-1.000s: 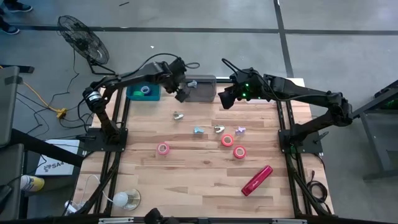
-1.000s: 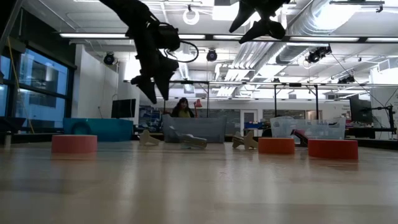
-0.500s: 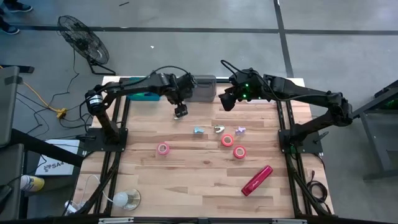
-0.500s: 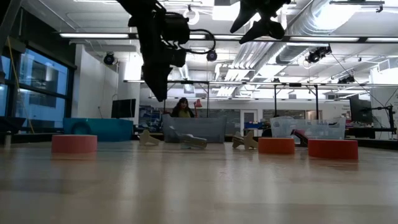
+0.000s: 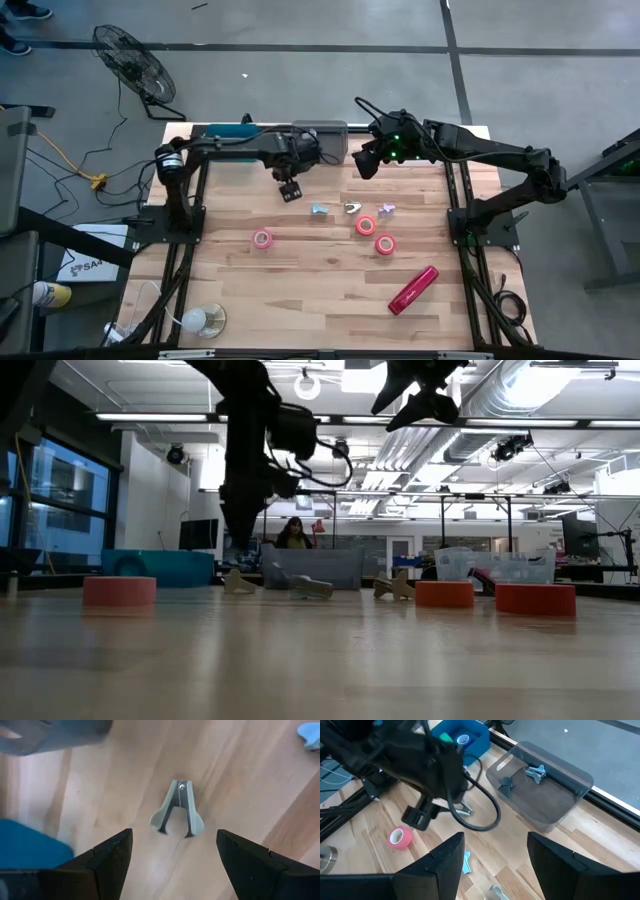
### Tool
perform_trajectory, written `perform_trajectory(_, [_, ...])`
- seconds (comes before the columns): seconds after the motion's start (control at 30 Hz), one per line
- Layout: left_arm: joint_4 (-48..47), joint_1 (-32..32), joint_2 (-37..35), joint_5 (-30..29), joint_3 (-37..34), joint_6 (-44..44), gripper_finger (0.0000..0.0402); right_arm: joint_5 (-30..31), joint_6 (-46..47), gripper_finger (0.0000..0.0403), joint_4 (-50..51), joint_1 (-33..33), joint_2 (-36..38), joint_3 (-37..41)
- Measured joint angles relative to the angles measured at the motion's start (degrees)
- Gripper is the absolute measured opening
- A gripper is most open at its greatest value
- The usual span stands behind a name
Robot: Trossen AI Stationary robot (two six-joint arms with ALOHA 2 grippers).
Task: Pick and place Stapler, Stapler remover, tape
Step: Put the left white staple remover into the black bin
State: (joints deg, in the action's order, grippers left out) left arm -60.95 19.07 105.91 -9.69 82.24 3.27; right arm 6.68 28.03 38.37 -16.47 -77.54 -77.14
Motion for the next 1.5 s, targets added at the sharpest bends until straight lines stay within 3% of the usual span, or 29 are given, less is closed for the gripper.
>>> perform_trajectory(0.57, [0.9, 0.0, 3.2, -1.4, 0.0, -2.0, 0.0288, -0.2, 1.5, 0.0209, 0.0, 0.0, 0.0, 0.0])
perform_trajectory(0.83, [1.0, 0.0, 3.2, -3.2, 0.0, -1.5, 0.0364, -0.2, 2.3, 0.0209, 0.0, 0.0, 0.0, 0.0])
perform_trajectory(0.93, [1.4, 0.0, 3.2, -0.8, 0.0, -1.8, 0.0389, -0.2, 3.0, 0.0209, 0.0, 0.0, 0.0, 0.0])
perform_trajectory(1.07, [2.9, -0.1, 3.2, 1.7, 0.0, -2.9, 0.0396, -0.2, 3.8, 0.0209, 0.0, 0.0, 0.0, 0.0])
perform_trajectory(1.5, [2.4, -0.3, 8.8, -2.7, 0.1, -5.9, 0.0397, 0.3, 5.0, 0.0209, 0.0, 0.0, 0.0, 0.0])
